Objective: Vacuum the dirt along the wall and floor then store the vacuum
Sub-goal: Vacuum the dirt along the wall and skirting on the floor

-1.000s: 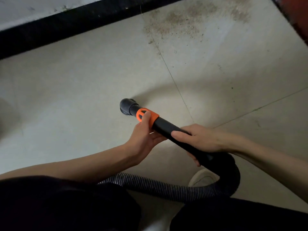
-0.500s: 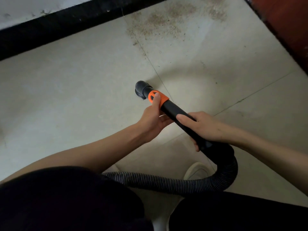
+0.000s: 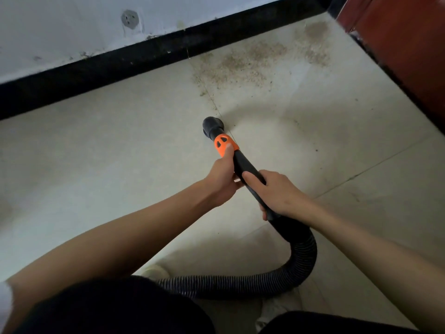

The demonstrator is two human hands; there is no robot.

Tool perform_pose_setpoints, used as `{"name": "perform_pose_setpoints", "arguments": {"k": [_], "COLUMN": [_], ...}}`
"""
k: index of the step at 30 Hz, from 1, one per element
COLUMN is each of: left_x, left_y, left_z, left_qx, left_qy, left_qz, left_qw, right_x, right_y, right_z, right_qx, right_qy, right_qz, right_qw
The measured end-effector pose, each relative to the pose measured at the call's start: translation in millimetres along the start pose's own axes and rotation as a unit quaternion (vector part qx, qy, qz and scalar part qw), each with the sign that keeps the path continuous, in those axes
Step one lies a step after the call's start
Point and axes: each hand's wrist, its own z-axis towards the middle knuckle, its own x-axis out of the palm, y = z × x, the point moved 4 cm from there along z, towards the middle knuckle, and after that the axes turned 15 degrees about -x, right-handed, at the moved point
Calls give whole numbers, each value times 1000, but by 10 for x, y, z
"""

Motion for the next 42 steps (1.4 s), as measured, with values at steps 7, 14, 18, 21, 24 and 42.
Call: {"name": "perform_pose_setpoints", "arguments": {"k": [7,14,18,21,24,42], "left_x": [35,12,28,73,74,-172], "left_y": [-301,-875,-1216,-1469,-1658,-2036], "left_z": [245,394,401,394,360,461], "left_qx": [7,4,30,64,75,84], "left_qy": [-42,-93,-126,-153,-184,-227], "left_qz": [6,20,29,13,12,71], "left_qw": [999,995,991,986,980,968], "right_x": [-91,-240,-351,-483,-552,-414], "right_y": [-13,174,355,544,704,871], "right_z": [339,877,1195,1390,1479,1777], "right_qx": [-10,-55,-82,-96,-110,-104], "right_qy": [-14,-18,-10,-13,-7,-1], "right_qz": [-50,-77,-58,-43,-33,36], "right_qw": [999,995,995,994,993,994]}}
